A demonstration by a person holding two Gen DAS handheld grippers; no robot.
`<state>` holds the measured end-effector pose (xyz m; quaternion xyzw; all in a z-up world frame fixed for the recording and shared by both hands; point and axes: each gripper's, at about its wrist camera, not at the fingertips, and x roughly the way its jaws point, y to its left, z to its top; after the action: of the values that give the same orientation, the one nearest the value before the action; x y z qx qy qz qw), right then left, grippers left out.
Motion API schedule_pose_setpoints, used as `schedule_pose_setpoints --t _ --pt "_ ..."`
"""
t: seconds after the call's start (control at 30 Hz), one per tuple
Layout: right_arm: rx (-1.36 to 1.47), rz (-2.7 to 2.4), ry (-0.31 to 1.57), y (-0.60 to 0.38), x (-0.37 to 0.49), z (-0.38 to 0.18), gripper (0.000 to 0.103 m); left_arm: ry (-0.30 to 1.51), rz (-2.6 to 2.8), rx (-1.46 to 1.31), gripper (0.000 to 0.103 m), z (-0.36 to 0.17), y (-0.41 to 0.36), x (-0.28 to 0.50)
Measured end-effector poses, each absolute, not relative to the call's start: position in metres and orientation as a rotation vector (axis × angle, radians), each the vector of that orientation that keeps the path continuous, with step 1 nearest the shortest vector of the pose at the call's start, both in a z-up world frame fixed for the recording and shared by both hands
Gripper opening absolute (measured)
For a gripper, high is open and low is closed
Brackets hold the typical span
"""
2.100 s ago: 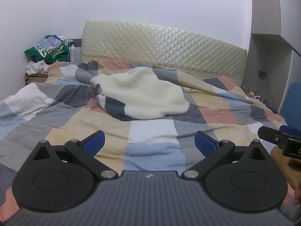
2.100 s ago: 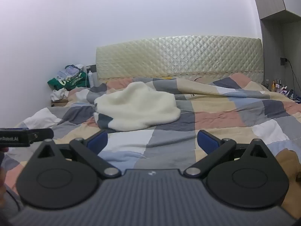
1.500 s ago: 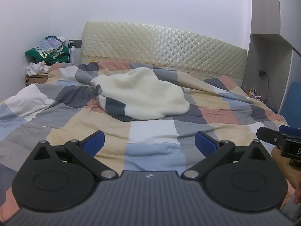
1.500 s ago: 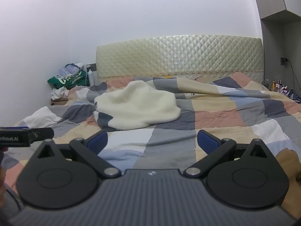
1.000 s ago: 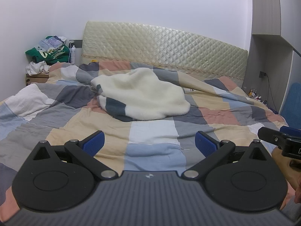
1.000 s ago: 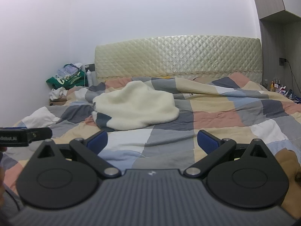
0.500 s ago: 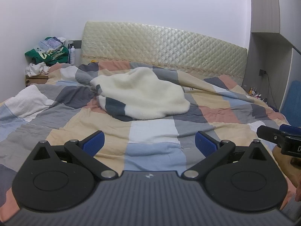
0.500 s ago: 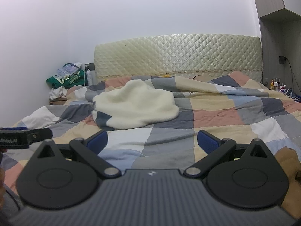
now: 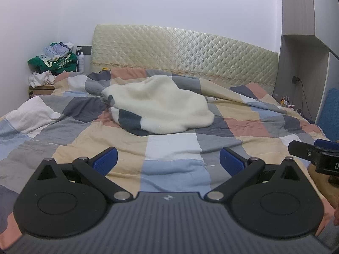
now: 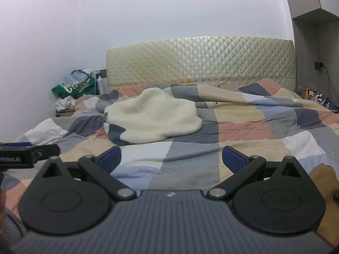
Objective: Fold large clothes
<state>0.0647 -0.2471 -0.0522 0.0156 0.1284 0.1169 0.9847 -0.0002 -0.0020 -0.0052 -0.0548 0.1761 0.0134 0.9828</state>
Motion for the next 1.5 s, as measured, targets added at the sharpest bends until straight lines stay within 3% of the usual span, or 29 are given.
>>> schedule_pose_setpoints --t 1.5 --pt "0.048 0.244 0.282 -0.248 0.069 -0.057 0.103 0.399 0.017 -0.110 0.103 -0.015 0.000 0.018"
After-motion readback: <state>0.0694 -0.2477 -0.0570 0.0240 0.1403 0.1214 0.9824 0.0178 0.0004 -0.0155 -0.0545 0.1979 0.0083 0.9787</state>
